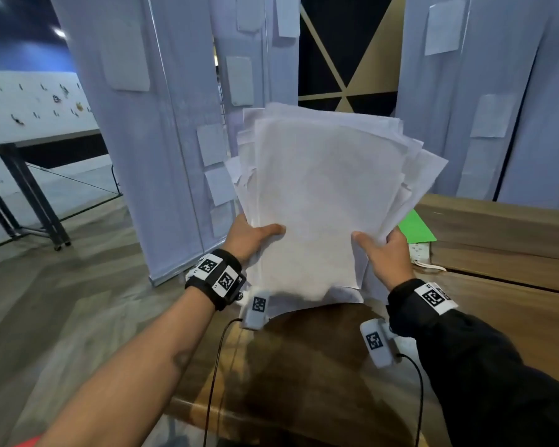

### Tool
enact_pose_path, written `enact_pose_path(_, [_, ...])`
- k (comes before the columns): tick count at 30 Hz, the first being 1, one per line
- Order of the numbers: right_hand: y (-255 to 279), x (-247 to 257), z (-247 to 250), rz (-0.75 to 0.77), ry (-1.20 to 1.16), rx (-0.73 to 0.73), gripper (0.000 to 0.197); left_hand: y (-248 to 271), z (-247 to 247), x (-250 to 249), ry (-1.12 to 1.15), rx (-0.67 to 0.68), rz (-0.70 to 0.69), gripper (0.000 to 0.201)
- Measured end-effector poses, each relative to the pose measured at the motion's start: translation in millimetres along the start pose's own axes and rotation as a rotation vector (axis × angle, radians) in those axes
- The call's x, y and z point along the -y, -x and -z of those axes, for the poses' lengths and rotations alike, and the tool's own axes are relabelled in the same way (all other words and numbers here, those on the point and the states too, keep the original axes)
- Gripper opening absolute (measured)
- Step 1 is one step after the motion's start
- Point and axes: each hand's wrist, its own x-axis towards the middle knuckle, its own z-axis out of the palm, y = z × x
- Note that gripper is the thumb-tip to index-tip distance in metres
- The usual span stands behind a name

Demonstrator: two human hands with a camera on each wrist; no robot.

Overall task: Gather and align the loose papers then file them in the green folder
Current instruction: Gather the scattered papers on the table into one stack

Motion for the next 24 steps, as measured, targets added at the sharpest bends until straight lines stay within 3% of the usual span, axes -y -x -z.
enact_pose_path(4, [-5,0,-1,0.019,0.031,0.006,0.037,-2,1,-4,0.088,-0.04,0.005,0.064])
enact_pose_path(7, [-10,-3,-4,-0.009,0.095,0.048,0.045,0,-2,-6,-0.067,-0.035,-0.007,0.059])
enact_pose_path(10, [-14,-5,-2,-0.034,0.148,0.052,0.042,-2,0,-4,-0.055,0.037,0.041,0.098])
enact_pose_path(11, [-14,-4,-1,-0.045,0.146,0.045,0.04,-1,0,-5,-0.045,0.044,0.035,0.098])
enact_pose_path(14, [-15,-4,2,-0.058,0.158,0.029,0.035,1,0,-8,-0.094,-0.009,-0.041,0.066])
enact_pose_path(17, [-14,-5,1,-0.051,0.162,0.02,0.037,6,-5,-7,-0.143,-0.062,-0.102,0.048])
enact_pose_path(20, [-13,-6,1,-0.065,0.139,0.035,0.036,1,1,4,-0.123,-0.094,-0.039,0.037])
enact_pose_path(24, [-11,-9,4,-0.106,0.125,0.079,0.034,6,1,15,-0.149,-0.027,0.086,0.038])
